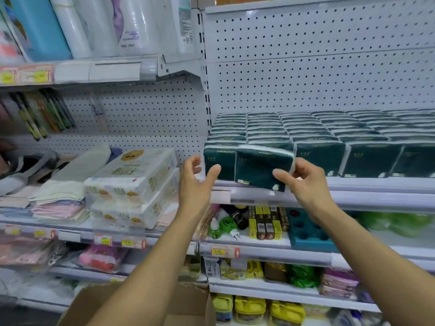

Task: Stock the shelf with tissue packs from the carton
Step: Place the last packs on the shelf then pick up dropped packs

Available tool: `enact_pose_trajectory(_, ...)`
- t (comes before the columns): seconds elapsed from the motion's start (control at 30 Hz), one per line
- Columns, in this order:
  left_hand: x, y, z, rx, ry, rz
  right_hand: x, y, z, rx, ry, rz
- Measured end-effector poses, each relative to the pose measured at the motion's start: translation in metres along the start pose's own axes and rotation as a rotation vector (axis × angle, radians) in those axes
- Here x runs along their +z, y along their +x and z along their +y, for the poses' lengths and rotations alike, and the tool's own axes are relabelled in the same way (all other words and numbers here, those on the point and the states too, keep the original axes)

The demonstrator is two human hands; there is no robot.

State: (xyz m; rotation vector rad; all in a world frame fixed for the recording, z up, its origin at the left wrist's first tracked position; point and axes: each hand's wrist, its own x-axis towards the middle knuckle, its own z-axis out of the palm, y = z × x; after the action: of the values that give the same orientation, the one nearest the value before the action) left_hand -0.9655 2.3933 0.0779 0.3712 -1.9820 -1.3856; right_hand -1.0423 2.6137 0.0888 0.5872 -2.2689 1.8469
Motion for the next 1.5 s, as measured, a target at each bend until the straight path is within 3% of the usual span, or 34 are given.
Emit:
enact_pose_trajectory(0.17, 0.011, 0.041, -0.006, -0.062, 0.214, -0.108, -0.026, 0.023, 0.011, -0.043, -0.096, 0.069)
enact_pose_trajectory(0.3, 0.02, 0.053, -0.007, -0.115, 0.16, -0.203, -0.024, 0.038, 0.017, -0.023, -0.191, 0.027)
enact_pose_trajectory(0.47, 0.023, 0.059, -0.017, -0.136, 0.089, -0.164, -0.013, 0.044, 0.02, 0.052, -0.202, 0.17)
enact_pose_trajectory(0.67, 0.027, 0.058, -0.023, -0.105, 0.101, -0.118, -0.009, 0.045, 0.022, 0.032, -0.289, 0.187)
enact_pose_trajectory(0.83, 0.027, 0.055, -0.025, -0.117, 0.134, -0.107, -0.008, 0.035, 0.023, 0.041, -0.221, 0.194)
enact_pose_trajectory(0.97, 0.018, 0.023, -0.015, -0.03, 0.399, -0.019, -0.009, 0.012, 0.023, -0.047, -0.239, 0.193)
enact_pose_trajectory(1.27, -0.012, -0.088, -0.032, 0.339, 0.789, 0.079, 0.021, -0.061, 0.045, -0.61, -0.57, -0.118)
enact_pose_trajectory(1.5, -0.041, -0.173, -0.081, 0.171, 0.959, 0.06, 0.058, -0.122, 0.088, -0.571, -0.797, -0.463)
